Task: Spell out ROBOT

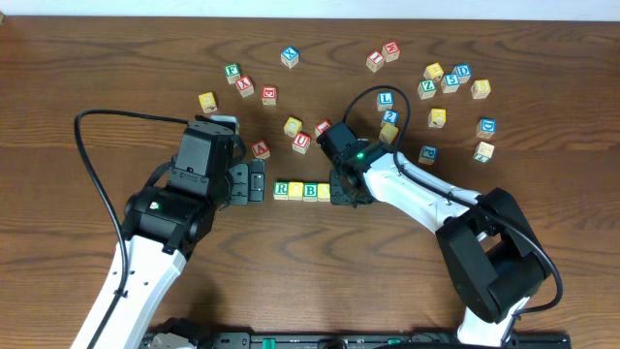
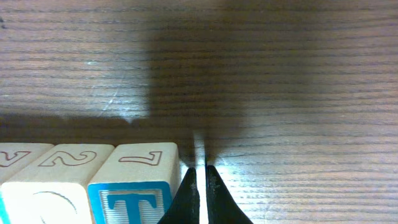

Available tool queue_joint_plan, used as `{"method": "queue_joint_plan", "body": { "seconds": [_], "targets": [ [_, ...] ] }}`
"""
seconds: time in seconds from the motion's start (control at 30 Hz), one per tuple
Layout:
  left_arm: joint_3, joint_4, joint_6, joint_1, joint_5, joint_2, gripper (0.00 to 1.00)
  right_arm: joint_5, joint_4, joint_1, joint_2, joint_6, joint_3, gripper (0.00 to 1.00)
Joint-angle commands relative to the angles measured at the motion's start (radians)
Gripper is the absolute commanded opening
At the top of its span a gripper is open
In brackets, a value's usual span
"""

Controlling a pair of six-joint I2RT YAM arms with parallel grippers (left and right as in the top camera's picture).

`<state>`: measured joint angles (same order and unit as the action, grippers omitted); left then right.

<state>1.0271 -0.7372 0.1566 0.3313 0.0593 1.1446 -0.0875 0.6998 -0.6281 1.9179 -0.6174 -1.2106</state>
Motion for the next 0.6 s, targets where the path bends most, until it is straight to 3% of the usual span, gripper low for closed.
{"method": "queue_joint_plan", "body": {
  "seconds": [0.0, 0.57],
  "targets": [
    [0.002, -0.003, -0.003, -0.001, 0.013, 0.000, 1.00, 0.016, -0.008, -0.008, 0.009, -0.009, 0.003, 0.01],
    [0.002, -0.003, -0.003, -0.001, 0.013, 0.000, 1.00, -0.080, 0.004, -0.008, 0.008, 0.005, 0.003, 0.01]
  ]
}}
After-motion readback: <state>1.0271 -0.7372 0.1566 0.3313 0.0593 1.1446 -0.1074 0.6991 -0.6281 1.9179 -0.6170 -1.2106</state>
